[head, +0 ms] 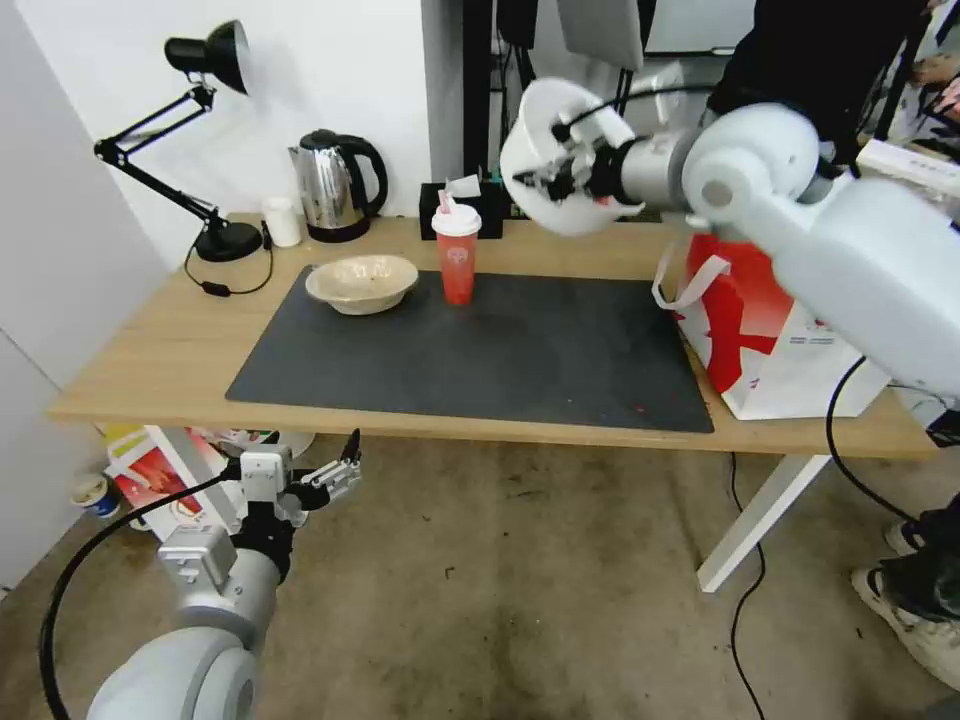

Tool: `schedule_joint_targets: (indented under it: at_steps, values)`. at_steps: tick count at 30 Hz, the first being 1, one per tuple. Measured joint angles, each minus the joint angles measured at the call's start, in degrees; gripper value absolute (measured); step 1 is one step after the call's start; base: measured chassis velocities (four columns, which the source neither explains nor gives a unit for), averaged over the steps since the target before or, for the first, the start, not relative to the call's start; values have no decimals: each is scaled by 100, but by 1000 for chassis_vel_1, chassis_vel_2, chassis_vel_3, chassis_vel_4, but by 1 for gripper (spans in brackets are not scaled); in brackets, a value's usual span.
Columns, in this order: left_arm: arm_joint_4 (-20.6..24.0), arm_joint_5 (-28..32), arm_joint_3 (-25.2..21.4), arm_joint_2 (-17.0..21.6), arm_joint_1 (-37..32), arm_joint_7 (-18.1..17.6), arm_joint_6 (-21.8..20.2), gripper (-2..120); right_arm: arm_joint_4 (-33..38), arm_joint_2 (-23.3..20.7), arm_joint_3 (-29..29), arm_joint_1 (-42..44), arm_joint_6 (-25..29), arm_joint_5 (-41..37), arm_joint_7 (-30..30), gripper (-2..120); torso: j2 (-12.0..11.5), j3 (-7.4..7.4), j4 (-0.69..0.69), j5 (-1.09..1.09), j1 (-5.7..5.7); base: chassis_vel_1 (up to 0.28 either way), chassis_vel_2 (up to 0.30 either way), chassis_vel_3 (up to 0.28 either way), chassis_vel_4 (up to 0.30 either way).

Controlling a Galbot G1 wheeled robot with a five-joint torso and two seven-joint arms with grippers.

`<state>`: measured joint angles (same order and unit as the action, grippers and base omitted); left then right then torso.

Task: Pick up the trash from the table and place it into the takeout bag.

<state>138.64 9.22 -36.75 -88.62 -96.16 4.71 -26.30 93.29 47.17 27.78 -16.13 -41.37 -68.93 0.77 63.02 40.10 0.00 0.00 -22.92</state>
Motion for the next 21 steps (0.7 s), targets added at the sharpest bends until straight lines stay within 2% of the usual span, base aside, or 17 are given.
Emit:
schedule_joint_targets:
  at_steps: [10,21]
  values:
    - [7,10,4,4,-2,2,0,100,-424,51,73,-411,2,-40,114,0,0,0,0,-1,0,0,0,0,0]
    - [12,121,-9,64,4,-11,0,100,-578,-314,200,-542,2,-40,209,0,0,0,0,1,0,0,0,0,0]
